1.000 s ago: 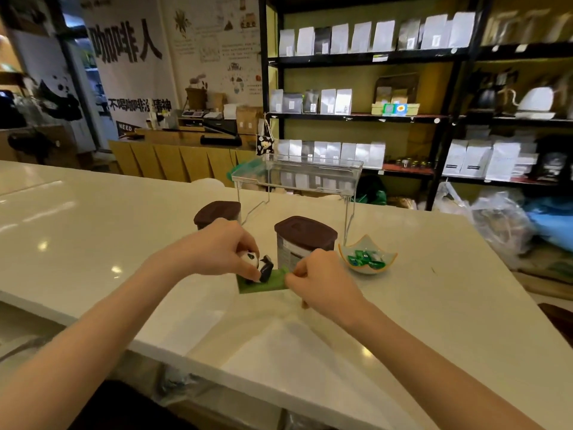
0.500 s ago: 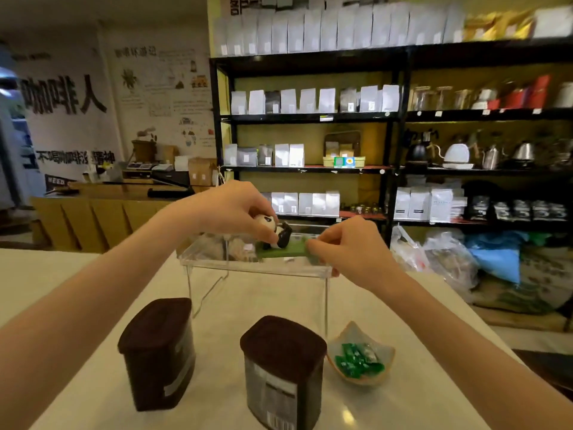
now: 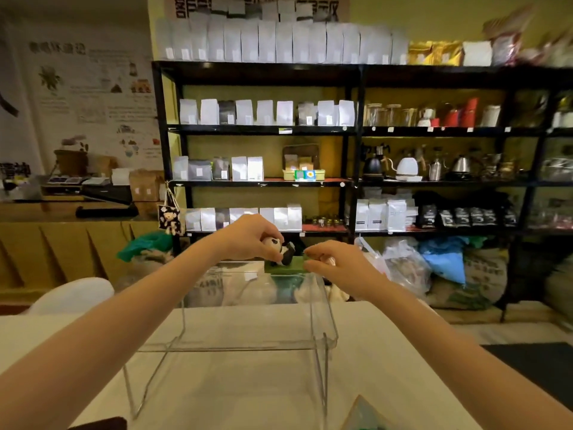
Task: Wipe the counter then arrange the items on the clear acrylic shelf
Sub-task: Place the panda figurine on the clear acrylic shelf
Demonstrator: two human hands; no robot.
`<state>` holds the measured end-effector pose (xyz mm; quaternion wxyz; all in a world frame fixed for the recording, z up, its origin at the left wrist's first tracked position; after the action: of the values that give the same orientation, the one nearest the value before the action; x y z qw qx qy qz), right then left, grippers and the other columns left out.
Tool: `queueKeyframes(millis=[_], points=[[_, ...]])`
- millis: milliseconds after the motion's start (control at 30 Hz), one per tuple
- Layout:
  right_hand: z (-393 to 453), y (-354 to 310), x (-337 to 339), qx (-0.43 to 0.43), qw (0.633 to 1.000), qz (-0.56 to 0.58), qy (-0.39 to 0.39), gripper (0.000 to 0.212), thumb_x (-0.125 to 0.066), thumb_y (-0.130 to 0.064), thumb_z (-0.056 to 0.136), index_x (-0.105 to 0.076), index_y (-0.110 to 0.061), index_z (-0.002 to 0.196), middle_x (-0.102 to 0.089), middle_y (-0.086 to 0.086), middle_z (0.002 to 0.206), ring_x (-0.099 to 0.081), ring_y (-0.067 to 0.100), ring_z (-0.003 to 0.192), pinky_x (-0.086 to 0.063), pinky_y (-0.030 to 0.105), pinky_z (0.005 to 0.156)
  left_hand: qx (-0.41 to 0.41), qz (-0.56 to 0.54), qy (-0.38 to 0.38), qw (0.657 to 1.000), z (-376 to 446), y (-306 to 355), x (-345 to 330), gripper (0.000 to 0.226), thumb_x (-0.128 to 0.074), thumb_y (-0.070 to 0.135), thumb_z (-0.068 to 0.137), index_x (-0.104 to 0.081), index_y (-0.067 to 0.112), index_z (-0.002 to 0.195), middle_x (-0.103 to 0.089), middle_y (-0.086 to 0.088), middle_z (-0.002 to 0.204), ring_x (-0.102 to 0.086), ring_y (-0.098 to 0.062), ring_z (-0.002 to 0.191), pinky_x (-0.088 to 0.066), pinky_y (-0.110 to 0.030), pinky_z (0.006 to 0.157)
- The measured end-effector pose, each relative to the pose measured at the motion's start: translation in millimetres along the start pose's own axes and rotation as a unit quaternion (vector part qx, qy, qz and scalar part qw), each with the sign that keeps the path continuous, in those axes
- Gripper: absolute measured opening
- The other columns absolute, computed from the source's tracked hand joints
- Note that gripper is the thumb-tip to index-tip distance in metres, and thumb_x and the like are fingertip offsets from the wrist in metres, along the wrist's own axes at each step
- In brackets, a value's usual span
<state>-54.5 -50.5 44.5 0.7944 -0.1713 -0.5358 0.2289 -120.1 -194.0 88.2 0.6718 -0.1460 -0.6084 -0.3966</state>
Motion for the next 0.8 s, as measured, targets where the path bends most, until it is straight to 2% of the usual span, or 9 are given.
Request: queueKeyframes(millis=[100, 233, 333, 500, 633, 800], points=[[13, 10, -11, 0.0, 0.999, -0.034, -0.009, 0.028, -0.056, -0.026, 0.088, -0.064, -0.017, 0.113, -0.062, 0.004, 0.116, -0.051, 0.012, 0.096, -0.041, 0.027, 0.084, 0.004, -0.018, -0.008, 1.0, 17, -16, -18, 0.039, -0.069, 0.023, 0.078, -0.064, 0.012, 0.114, -0.059, 0.0, 0.093, -0.051, -0.014, 0.084, -0.036, -0.015, 0.06], [28, 26, -29, -0.016, 0.997, -0.074, -0.022, 0.026, -0.059, -0.028, 0.086, -0.067, -0.017, 0.108, -0.064, 0.005, 0.116, -0.056, 0.019, 0.102, -0.043, 0.03, 0.087, 0.007, -0.023, -0.012, 1.0, 34, -35, -40, 0.042, -0.069, 0.023, 0.078, -0.061, 0.011, 0.118, -0.064, -0.008, 0.115, -0.051, -0.011, 0.092, -0.039, -0.021, 0.078], [35, 34, -36, -0.027, 0.996, -0.088, -0.015, 0.025, -0.059, -0.03, 0.085, -0.069, -0.019, 0.105, -0.065, 0.005, 0.116, -0.056, 0.02, 0.104, -0.044, 0.035, 0.093, 0.005, -0.038, 0.017, 0.999, 40, -43, -49, 0.042, -0.07, 0.021, 0.077, -0.062, 0.011, 0.118, -0.066, -0.008, 0.115, -0.052, -0.01, 0.092, -0.04, -0.021, 0.081], [43, 44, -37, -0.045, 0.994, -0.102, 0.004, 0.022, -0.06, -0.026, 0.085, -0.07, -0.016, 0.103, -0.064, 0.009, 0.115, -0.053, 0.026, 0.107, -0.044, 0.041, 0.092, 0.005, -0.061, 0.059, 0.996, 46, -42, -59, 0.041, -0.07, 0.019, 0.077, -0.062, 0.009, 0.117, -0.068, -0.01, 0.109, -0.051, -0.011, 0.085, -0.039, -0.021, 0.077], [47, 50, -37, -0.063, 0.994, -0.083, 0.004, 0.023, -0.06, -0.022, 0.085, -0.069, -0.013, 0.105, -0.061, 0.011, 0.12, -0.055, 0.026, 0.107, -0.043, 0.036, 0.092, 0.011, -0.077, 0.058, 0.995, 52, -41, -66, 0.042, -0.07, 0.017, 0.078, -0.062, 0.009, 0.117, -0.067, -0.012, 0.111, -0.051, -0.012, 0.085, -0.039, -0.022, 0.077], [52, 52, -40, -0.065, 0.994, -0.092, 0.004, 0.024, -0.061, -0.02, 0.085, -0.069, -0.011, 0.105, -0.062, 0.01, 0.118, -0.057, 0.024, 0.102, -0.041, 0.029, 0.081, 0.024, -0.096, 0.05, 0.994, 54, -45, -69, 0.04, -0.07, 0.017, 0.077, -0.063, 0.008, 0.115, -0.067, -0.013, 0.112, -0.054, -0.014, 0.087, -0.042, -0.023, 0.078]])
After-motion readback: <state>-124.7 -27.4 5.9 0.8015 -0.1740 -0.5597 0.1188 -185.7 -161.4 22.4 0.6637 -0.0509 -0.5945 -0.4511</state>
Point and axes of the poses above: each hand's wrist, its own z-axis towards the middle knuckle, its own x-axis out of the back of the hand, y = z × x, the point moved 4 cm from there along z, towards the middle knuckle
